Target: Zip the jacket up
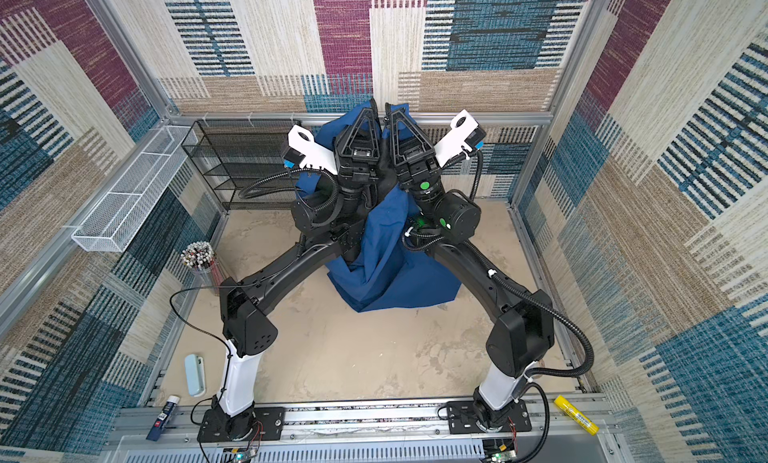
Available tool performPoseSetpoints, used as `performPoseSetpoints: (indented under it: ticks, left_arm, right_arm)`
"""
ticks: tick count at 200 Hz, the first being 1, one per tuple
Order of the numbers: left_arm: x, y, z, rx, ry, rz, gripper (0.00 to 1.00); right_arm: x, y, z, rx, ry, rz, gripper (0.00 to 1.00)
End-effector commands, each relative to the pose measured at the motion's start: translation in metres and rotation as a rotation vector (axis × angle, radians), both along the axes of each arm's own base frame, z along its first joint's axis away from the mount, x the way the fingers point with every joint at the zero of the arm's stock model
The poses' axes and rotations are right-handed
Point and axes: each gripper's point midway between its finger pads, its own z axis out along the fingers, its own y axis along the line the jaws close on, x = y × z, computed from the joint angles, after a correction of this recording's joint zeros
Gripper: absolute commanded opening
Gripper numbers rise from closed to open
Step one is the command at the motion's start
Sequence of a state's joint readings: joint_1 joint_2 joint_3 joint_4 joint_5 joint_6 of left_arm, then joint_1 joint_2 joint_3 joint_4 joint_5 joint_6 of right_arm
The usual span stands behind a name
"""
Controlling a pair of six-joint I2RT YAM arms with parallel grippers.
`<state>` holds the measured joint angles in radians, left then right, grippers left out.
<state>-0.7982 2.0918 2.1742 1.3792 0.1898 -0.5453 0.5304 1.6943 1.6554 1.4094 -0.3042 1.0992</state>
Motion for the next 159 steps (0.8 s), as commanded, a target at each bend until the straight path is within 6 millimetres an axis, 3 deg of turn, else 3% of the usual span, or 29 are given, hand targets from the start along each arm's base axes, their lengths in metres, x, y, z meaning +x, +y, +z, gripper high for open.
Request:
performPoseSetpoints:
  ticks: [1, 159]
  left_arm:
    - [-0.0111, 0.0080, 0.0058, -0.022, -0.049, 0.016, 0.00]
    - [-0.0086, 0.0060, 0.0039, -0.021, -0.043, 0.011, 0.00]
  right_arm:
    - [-0.0926, -0.0519, 0.0002, 0.220, -0.398, 0.016, 0.00]
    - [-0.0877, -0.0483, 0.0003, 0.219, -0.401, 0.035, 0.00]
